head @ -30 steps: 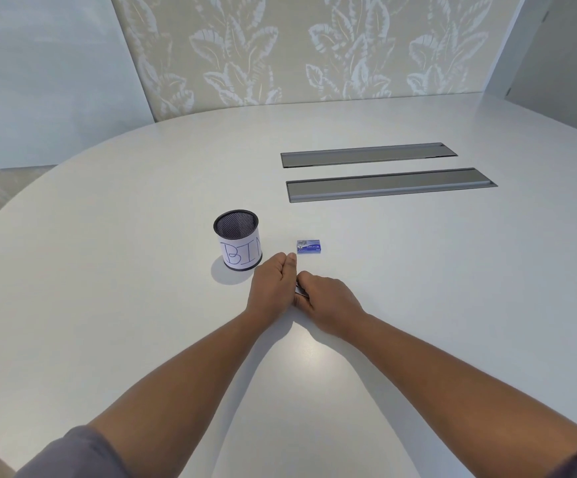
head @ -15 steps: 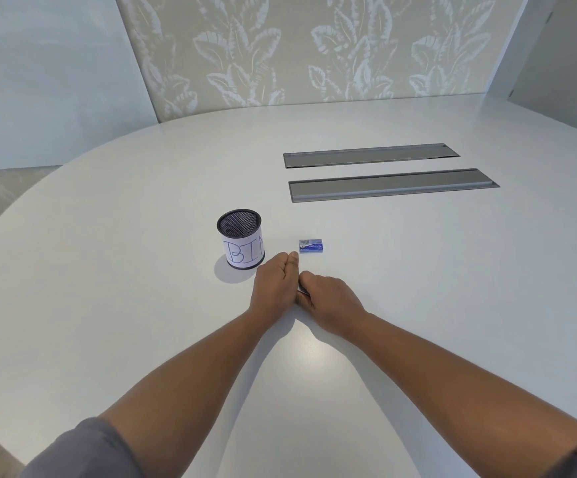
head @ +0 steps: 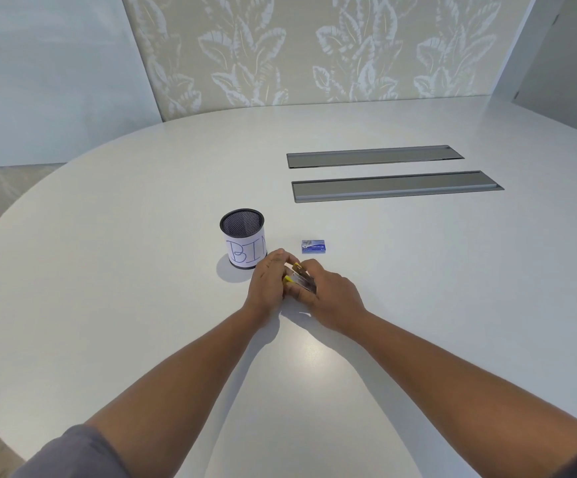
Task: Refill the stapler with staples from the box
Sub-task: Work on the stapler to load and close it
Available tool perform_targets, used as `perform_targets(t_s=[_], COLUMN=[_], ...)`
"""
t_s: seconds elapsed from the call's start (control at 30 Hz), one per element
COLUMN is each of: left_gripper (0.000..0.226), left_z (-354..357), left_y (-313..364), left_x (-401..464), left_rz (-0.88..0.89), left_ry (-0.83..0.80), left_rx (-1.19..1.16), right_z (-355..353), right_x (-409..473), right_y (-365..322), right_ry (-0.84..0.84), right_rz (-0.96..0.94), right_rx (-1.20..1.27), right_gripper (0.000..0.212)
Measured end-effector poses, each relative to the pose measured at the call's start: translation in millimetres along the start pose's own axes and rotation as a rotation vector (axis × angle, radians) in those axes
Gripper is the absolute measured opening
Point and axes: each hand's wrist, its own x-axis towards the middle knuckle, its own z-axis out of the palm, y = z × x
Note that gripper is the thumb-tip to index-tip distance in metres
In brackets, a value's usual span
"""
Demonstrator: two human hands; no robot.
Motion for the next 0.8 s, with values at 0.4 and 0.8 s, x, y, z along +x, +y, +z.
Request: perform_targets(t_s=[0.4, 0.8], left_gripper=[0.032, 0.077], left_z=[11, 19], left_y=[-15, -10], left_x=[-9, -17], left_rz=[0.186, 0.256], left_ry=[-0.058, -0.048], left_rx=[0.409, 0.724], right_z=[-23, -22], right_x=[15, 11], right_y=[-1, 19], right_ry=[-0.212, -0.293], right_rz=[0.645, 0.613], right_rx=[1.595, 1.771], right_gripper=[0.046, 0.062])
